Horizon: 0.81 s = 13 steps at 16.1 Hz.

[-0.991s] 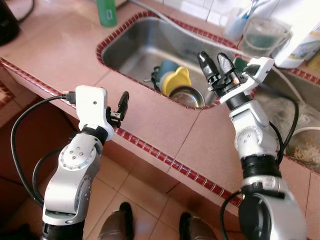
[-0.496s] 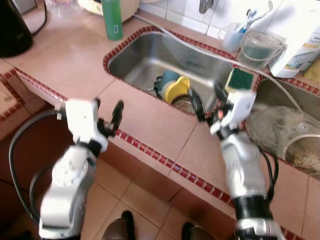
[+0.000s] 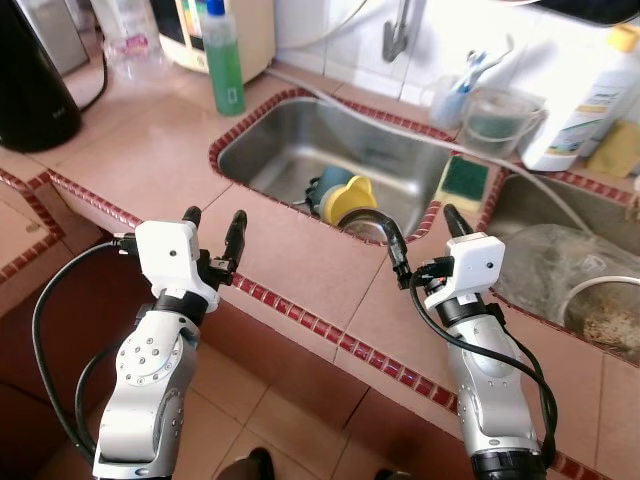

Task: Kitchen organization

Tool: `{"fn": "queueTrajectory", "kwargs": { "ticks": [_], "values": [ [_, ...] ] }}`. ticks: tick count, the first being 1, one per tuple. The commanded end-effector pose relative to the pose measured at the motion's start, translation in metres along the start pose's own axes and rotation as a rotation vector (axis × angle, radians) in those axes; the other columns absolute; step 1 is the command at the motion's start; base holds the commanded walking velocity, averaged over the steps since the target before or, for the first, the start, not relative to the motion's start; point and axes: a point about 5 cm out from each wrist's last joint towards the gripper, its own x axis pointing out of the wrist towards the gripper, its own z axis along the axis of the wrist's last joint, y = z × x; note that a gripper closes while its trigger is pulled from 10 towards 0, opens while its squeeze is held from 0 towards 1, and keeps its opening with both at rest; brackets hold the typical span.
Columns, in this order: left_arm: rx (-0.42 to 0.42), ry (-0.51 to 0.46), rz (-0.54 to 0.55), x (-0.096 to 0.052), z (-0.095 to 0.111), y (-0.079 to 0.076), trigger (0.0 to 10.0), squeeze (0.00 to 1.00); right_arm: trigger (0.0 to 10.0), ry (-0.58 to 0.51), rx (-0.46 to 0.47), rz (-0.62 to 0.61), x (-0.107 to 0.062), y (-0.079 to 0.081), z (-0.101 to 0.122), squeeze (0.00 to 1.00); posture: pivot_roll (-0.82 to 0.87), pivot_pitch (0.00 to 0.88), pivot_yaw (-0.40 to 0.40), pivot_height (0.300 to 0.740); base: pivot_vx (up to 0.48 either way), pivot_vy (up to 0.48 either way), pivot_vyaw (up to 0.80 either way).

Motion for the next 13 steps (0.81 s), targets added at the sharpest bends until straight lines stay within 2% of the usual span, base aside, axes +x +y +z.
{"fn": "queueTrajectory", "kwargs": {
  "ticks": [1, 2, 4, 8, 11, 12, 13],
  "values": [
    [-0.025, 0.032, -0.022, -0.001, -0.007, -0.004, 10.0, 0.00, 10.0, -0.005, -0.035, -0.020, -0.004, 0.002, 0.003, 1.00, -0.14, 0.088, 0.011, 0.740, 0.000, 0.000, 0.00],
    [-0.066, 0.038, -0.034, -0.001, -0.009, -0.008, 10.0, 0.00, 10.0, 0.015, -0.020, -0.021, -0.006, 0.004, 0.002, 1.00, -0.14, 0.085, 0.010, 0.740, 0.000, 0.000, 0.00],
    [-0.038, 0.036, -0.028, -0.001, -0.013, -0.008, 10.0, 0.00, 10.0, 0.040, -0.056, -0.034, -0.011, 0.006, 0.001, 1.00, -0.15, 0.080, 0.014, 0.740, 0.000, 0.000, 0.00],
    [-0.017, 0.031, -0.066, -0.004, -0.017, -0.016, 10.0, 0.00, 10.0, 0.075, -0.042, -0.061, -0.024, 0.002, -0.003, 1.00, -0.17, 0.060, 0.022, 0.740, 0.000, 0.000, 0.00],
    [0.004, 0.051, -0.076, -0.004, -0.020, -0.015, 10.0, 0.00, 10.0, 0.109, -0.036, -0.064, -0.028, 0.002, -0.006, 1.00, -0.17, 0.051, 0.026, 0.740, 0.000, 0.000, 0.00],
    [0.003, 0.060, -0.078, -0.004, -0.021, -0.015, 10.0, 0.00, 10.0, 0.115, -0.041, -0.064, -0.028, 0.002, -0.008, 0.00, -0.16, 0.047, 0.026, 0.740, 0.000, 0.000, 0.00],
    [0.006, 0.067, -0.082, -0.005, -0.023, -0.015, 10.0, 0.00, 10.0, 0.118, -0.047, -0.061, -0.027, 0.003, -0.008, 0.00, -0.16, 0.046, 0.024, 0.740, 0.000, 0.000, 0.00]
  ]
}}
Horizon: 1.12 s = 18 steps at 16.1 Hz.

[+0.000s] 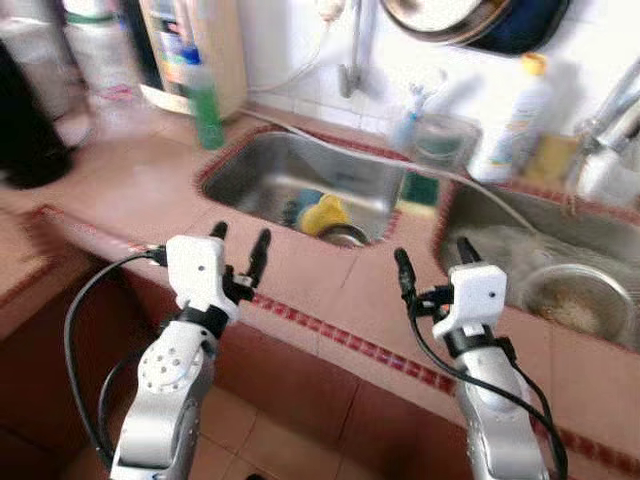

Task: Kitchen organization

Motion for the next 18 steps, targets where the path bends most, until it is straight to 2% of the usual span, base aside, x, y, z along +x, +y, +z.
{"fn": "queueTrajectory", "kwargs": {
  "ticks": [1, 8, 9, 10, 11, 12, 14, 15, 16, 18],
  "values": [
    [0.009, 0.026, 0.005, -0.002, -0.004, 0.002, 10.0, 0.00, 10.0, -0.012, -0.001, 0.008, 0.002, 0.003, 0.004, 0.00, -0.16, 0.046, 0.024, 0.740, 0.000, 0.000, 0.00],
    [0.020, 0.049, 0.004, -0.009, -0.010, 0.004, 10.0, 0.00, 10.0, 0.021, -0.004, 0.030, -0.003, 0.007, -0.001, 0.00, -0.16, 0.041, 0.010, 0.740, 0.000, 0.000, 0.00],
    [0.026, 0.065, 0.001, -0.011, -0.015, 0.005, 10.0, 0.00, 10.0, 0.041, -0.004, 0.040, -0.006, 0.007, -0.007, 0.00, -0.16, 0.041, 0.008, 0.740, 0.000, 0.000, 0.00],
    [0.042, 0.110, -0.010, -0.017, -0.029, 0.004, 10.0, 0.00, 10.0, 0.102, -0.030, 0.064, -0.016, 0.005, -0.024, 0.00, -0.16, 0.039, 0.006, 0.740, 0.000, 0.000, 0.00],
    [0.046, 0.120, -0.010, -0.019, -0.032, 0.004, 10.0, 0.00, 10.0, 0.114, -0.036, 0.067, -0.018, 0.004, -0.028, 0.00, -0.16, 0.039, 0.005, 0.740, 0.000, 0.000, 0.00],
    [0.067, 0.164, -0.009, -0.028, -0.049, 0.006, 10.0, 0.00, 10.0, 0.183, -0.080, 0.102, -0.028, 0.002, -0.047, 0.00, -0.16, 0.036, 0.003, 0.740, 0.000, 0.000, 0.00],
    [0.076, 0.187, 0.002, -0.037, -0.060, 0.009, 10.0, 0.00, 10.0, 0.241, -0.123, 0.117, -0.038, -0.002, -0.063, 0.00, -0.16, 0.034, -0.001, 0.740, 0.000, 0.000, 0.00],
    [0.050, 0.185, 0.017, -0.040, -0.062, 0.010, 10.0, 0.00, 10.0, 0.247, -0.147, 0.149, -0.042, -0.002, -0.068, 0.00, -0.16, 0.032, -0.005, 0.740, 0.000, 0.000, 0.00],
    [0.052, 0.166, -0.005, -0.044, -0.061, 0.009, 10.0, 0.00, 10.0, 0.190, -0.111, 0.216, -0.045, 0.003, -0.062, 0.00, -0.16, 0.031, -0.008, 0.740, 0.000, 0.000, 0.00],
    [0.074, 0.133, -0.072, -0.049, -0.060, 0.008, 10.0, 0.00, 10.0, 0.120, -0.084, 0.445, -0.051, 0.019, -0.053, 0.00, -0.15, 0.034, -0.010, 0.740, 0.000, 0.000, 0.00]
  ]
}}
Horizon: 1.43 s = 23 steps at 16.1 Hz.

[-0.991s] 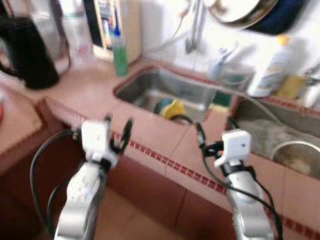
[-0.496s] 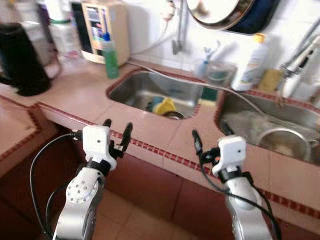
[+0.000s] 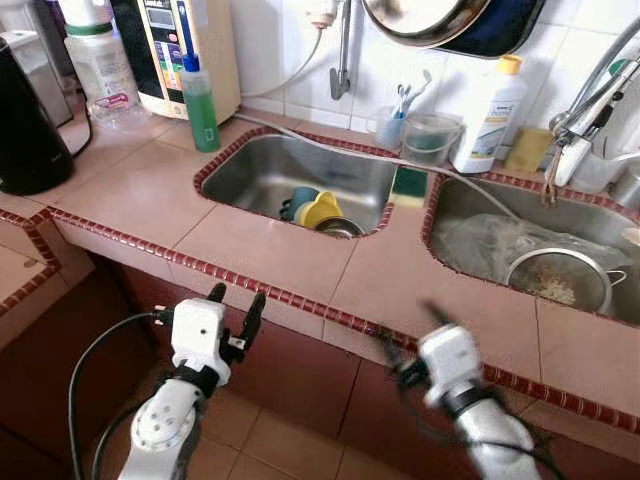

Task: Kitchen organization

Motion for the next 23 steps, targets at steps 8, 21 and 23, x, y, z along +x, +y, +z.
{"fn": "queueTrajectory", "kwargs": {
  "ticks": [8, 21, 23],
  "values": [
    [0.198, 0.172, -0.431, -0.045, -0.061, -0.032, 10.0, 0.00, 10.0, 0.323, 0.052, 0.642, -0.036, 0.023, -0.059, 0.00, -0.14, 0.040, -0.019, 0.740, 0.000, 0.000, 0.00],
    [0.009, 1.007, -0.175, -0.106, -0.180, -0.046, 10.0, 0.00, 10.0, 0.987, 0.559, -0.008, -0.081, 0.024, -0.141, 0.00, -0.07, 0.064, -0.048, 0.740, 0.000, 0.000, 0.00],
    [-0.027, 1.088, -0.015, -0.104, -0.184, -0.044, 10.0, 0.00, 10.0, 1.013, 0.556, -0.151, -0.088, 0.021, -0.145, 0.00, -0.07, 0.049, -0.055, 0.740, 0.000, 0.000, 0.00]
  ]
}}
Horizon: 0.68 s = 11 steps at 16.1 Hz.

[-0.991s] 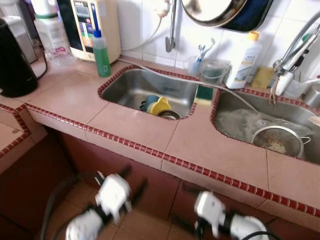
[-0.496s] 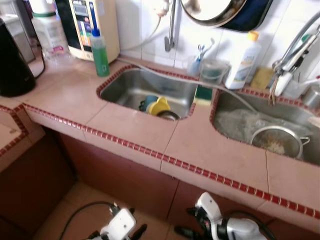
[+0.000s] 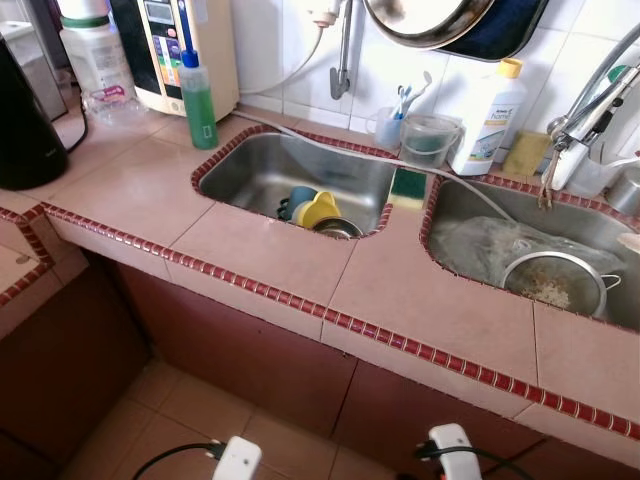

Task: Kitchen organization

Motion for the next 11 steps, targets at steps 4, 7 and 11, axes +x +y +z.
{"fn": "queueTrajectory", "kwargs": {
  "ticks": [4, 7, 11],
  "values": [
    [-0.132, 0.031, 0.100, 0.005, 0.010, -0.003, 10.0, 0.00, 10.0, 0.044, -0.075, -0.115, 0.002, 0.009, -0.016, 0.00, -0.08, 0.011, -0.047, 0.740, 0.000, 0.000, 0.00],
    [-0.099, 0.037, 0.063, 0.005, 0.014, 0.003, 10.0, 0.00, 10.0, 0.091, -0.147, -0.112, 0.004, 0.019, -0.024, 0.00, -0.10, 0.003, -0.018, 0.740, 0.000, 0.000, 0.00],
    [-0.136, 0.070, 0.056, 0.006, 0.016, 0.008, 10.0, 0.00, 10.0, 0.122, -0.144, -0.149, 0.003, 0.019, -0.031, 0.00, -0.13, 0.004, 0.020, 0.740, 0.000, 0.000, 0.00]
  ]
}}
